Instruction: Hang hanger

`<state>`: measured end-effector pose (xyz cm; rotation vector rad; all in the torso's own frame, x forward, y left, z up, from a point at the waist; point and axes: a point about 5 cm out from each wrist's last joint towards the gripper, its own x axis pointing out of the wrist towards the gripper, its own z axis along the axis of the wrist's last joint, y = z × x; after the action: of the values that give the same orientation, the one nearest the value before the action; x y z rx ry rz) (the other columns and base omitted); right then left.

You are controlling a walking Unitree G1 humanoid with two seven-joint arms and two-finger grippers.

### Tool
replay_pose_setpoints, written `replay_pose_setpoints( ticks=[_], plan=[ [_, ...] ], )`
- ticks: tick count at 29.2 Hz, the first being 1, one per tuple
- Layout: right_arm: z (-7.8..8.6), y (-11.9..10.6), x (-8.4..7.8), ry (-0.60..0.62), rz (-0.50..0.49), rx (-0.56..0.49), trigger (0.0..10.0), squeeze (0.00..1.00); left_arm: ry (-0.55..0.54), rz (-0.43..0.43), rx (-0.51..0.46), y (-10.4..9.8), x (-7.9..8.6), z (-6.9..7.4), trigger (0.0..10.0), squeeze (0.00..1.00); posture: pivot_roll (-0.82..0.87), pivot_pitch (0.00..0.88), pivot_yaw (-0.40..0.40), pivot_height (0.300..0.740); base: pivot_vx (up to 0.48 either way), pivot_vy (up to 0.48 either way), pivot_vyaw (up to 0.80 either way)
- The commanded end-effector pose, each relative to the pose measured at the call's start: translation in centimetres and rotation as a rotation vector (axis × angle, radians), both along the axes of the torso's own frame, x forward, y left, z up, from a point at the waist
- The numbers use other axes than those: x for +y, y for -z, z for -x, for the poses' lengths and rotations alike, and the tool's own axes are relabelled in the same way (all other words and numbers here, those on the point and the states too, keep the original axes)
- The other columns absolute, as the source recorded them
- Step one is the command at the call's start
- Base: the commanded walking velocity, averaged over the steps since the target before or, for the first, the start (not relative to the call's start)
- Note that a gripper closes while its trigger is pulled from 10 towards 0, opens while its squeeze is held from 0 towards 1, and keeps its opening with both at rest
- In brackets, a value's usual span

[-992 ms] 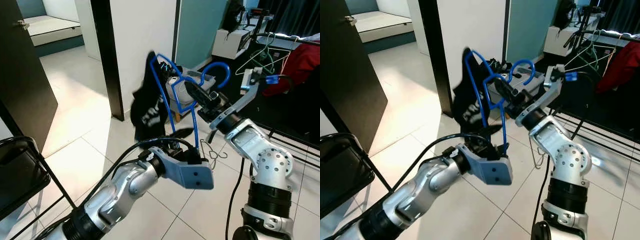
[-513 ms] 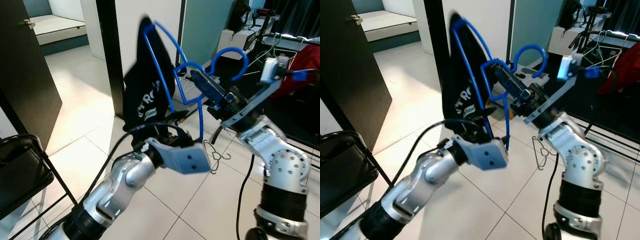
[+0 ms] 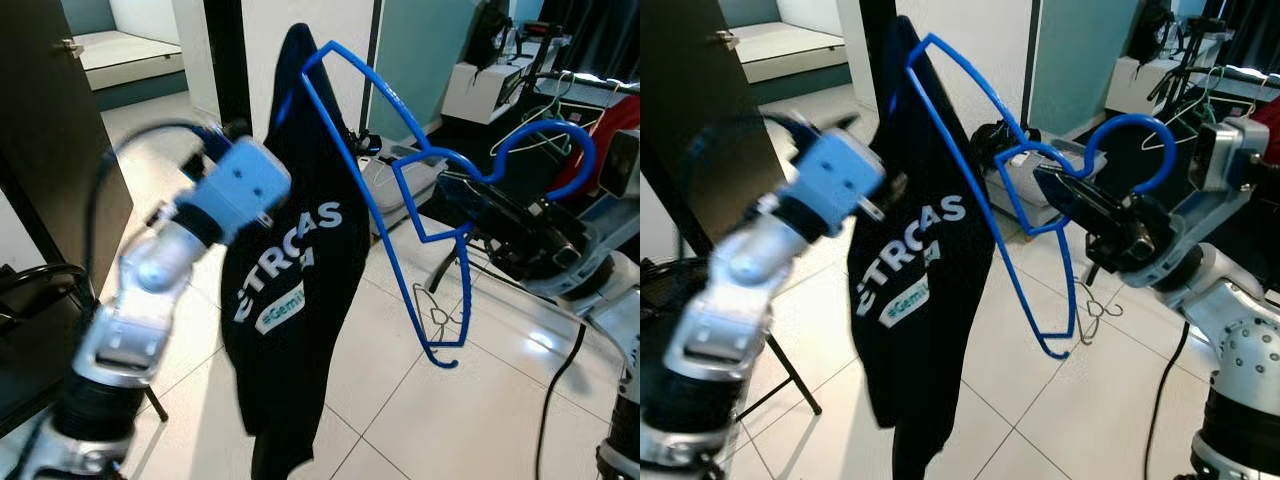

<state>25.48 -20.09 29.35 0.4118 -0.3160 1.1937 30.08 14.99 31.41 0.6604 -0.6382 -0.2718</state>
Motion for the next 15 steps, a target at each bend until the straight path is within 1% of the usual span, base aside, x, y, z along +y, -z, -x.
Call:
replay_pose_setpoints(
  ticks=[1, 3, 7, 11, 12, 14, 15],
  plan=[
    [0.3, -0.4, 0.0, -0.027, -0.008, -0.04, 10.0, 0.0, -0.019, 0.001, -0.002, -0.6, 1.0, 0.0, 10.0, 0.0, 0.02, 0.0, -0.026, 0.74, 0.0, 0.0, 0.0],
    [0.4, -0.4, -0.1, -0.034, -0.002, -0.045, 10.0, 0.0, -0.039, -0.016, -0.007, -0.9, 1.6, 0.1, 10.0, 0.0, 0.01, 0.0, -0.026, 0.74, 0.0, 0.0, 0.0],
    [0.4, -0.4, -0.2, -0.039, 0.002, -0.047, 10.0, 0.0, -0.038, -0.018, -0.003, -0.9, 1.7, 0.2, 10.0, 0.0, 0.01, 0.0, -0.027, 0.74, 0.0, 0.0, 0.0],
    [0.5, -0.5, -0.5, -0.037, 0.019, -0.051, 10.0, 0.0, 0.034, -0.02, 0.067, -0.1, 1.2, 0.7, 10.0, 0.0, 0.01, 0.0, -0.032, 0.74, 0.0, 0.0, 0.0],
    [0.5, -0.5, -0.5, -0.037, 0.019, -0.051, 10.0, 0.0, 0.034, -0.02, 0.067, -0.1, 1.2, 0.7, 10.0, 0.0, 0.01, 0.0, -0.032, 0.74, 0.0, 0.0, 0.0],
    [0.5, -0.5, -0.5, -0.039, 0.023, -0.054, 10.0, 0.0, 0.102, -0.026, 0.115, 0.5, 0.7, 0.9, 10.0, 0.0, 0.01, 0.0, -0.032, 0.74, 0.0, 0.0, 0.0],
    [0.5, -0.5, -0.5, -0.039, 0.023, -0.054, 10.0, 0.0, 0.102, -0.026, 0.115, 0.5, 0.7, 0.9, 10.0, 0.0, 0.01, 0.0, -0.032, 0.74, 0.0, 0.0, 0.0]
  ],
)
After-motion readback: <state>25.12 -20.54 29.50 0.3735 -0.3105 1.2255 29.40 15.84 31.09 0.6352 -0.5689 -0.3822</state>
